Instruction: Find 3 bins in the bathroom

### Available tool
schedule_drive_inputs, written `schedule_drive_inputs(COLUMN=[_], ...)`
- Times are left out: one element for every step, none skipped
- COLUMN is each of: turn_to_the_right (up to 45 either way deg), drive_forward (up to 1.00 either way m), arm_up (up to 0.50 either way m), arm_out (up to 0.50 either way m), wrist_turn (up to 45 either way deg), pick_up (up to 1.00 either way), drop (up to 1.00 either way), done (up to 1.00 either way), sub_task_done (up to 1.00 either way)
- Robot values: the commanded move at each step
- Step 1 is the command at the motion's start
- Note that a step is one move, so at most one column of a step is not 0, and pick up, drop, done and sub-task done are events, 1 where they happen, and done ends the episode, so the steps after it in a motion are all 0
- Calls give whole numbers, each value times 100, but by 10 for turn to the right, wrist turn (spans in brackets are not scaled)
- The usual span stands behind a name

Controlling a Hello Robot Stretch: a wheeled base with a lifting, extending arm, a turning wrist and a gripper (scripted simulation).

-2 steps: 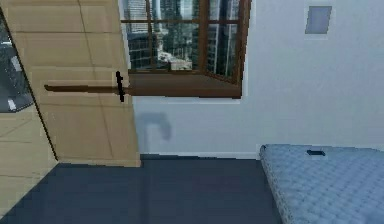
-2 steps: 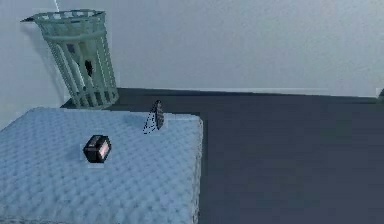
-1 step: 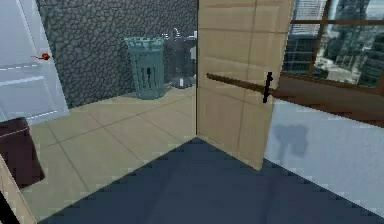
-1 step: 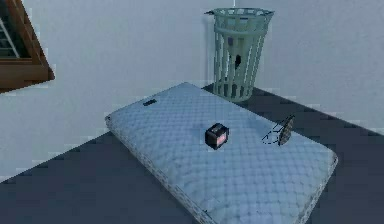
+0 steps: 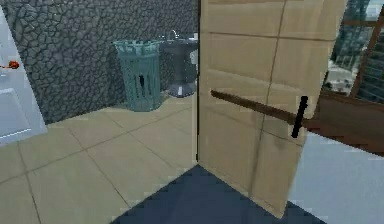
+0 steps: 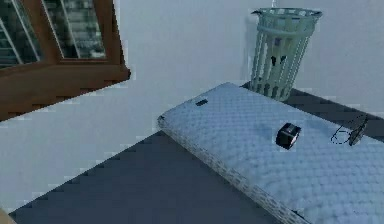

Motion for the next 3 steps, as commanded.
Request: schedule_drive_inputs(turn_to_the_right=[-390, 0, -330], drive_forward=[0, 85, 0], arm_up=[0, 0, 0], arm_out=[0, 0, 0], wrist_turn=[0, 0, 0], pick_up=[0, 0, 0], drop=[0, 0, 0], done=[0, 0, 0], sub_task_done=[0, 0, 0])
